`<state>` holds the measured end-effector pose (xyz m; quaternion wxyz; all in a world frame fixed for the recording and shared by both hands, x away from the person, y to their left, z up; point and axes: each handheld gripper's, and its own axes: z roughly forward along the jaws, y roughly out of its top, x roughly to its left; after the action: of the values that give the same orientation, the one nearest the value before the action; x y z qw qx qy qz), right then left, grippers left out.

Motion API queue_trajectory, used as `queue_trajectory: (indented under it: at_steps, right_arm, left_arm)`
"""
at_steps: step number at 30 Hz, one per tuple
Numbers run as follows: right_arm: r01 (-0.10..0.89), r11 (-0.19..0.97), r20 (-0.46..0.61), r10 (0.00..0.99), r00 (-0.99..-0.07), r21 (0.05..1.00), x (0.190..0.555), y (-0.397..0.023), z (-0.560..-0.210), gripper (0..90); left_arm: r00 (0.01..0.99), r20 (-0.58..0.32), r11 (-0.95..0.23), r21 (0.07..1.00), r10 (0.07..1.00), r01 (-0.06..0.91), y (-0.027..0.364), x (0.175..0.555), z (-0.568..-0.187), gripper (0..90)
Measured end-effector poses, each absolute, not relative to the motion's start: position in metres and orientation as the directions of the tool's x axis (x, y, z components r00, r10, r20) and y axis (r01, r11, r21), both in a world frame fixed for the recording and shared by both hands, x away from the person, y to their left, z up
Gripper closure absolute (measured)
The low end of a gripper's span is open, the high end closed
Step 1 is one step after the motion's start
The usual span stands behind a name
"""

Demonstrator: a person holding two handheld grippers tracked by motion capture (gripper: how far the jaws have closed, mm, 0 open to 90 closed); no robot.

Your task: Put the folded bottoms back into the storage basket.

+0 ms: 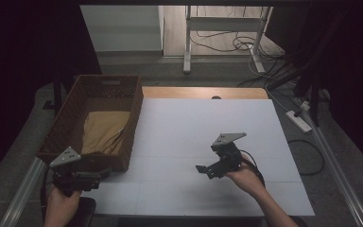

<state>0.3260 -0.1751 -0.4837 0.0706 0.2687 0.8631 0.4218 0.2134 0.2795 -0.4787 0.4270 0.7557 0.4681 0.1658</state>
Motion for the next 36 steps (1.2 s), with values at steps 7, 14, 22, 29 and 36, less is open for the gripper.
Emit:
queue_trajectory:
  at_steps: [7,14,22,29,36]
  right_arm:
    - [0.406,0.491,0.095,0.541,-0.836,0.771,0.319,-0.184,-0.484,0.0]
    - [0.411,0.484,0.090,0.557,-0.826,0.772,0.311,-0.193,-0.487,0.0]
    - [0.419,0.470,0.079,0.587,-0.806,0.777,0.299,-0.209,-0.490,0.0]
    - [0.444,0.447,0.093,0.616,-0.783,0.777,0.290,-0.224,-0.494,0.0]
    - [0.463,0.439,0.086,0.648,-0.757,0.770,0.284,-0.238,-0.498,0.0]
  left_arm:
    - [0.511,-0.133,-0.206,0.807,0.849,0.553,0.280,0.210,-0.488,1.1]
    - [0.513,-0.138,-0.213,0.796,0.847,0.566,0.281,0.211,-0.495,1.1]
    - [0.512,-0.154,-0.204,0.793,0.845,0.574,0.282,0.213,-0.495,1.5]
    - [0.515,-0.170,-0.197,0.788,0.840,0.583,0.283,0.214,-0.496,1.6]
    - [0.516,-0.164,-0.205,0.786,0.840,0.583,0.282,0.215,-0.496,1.7]
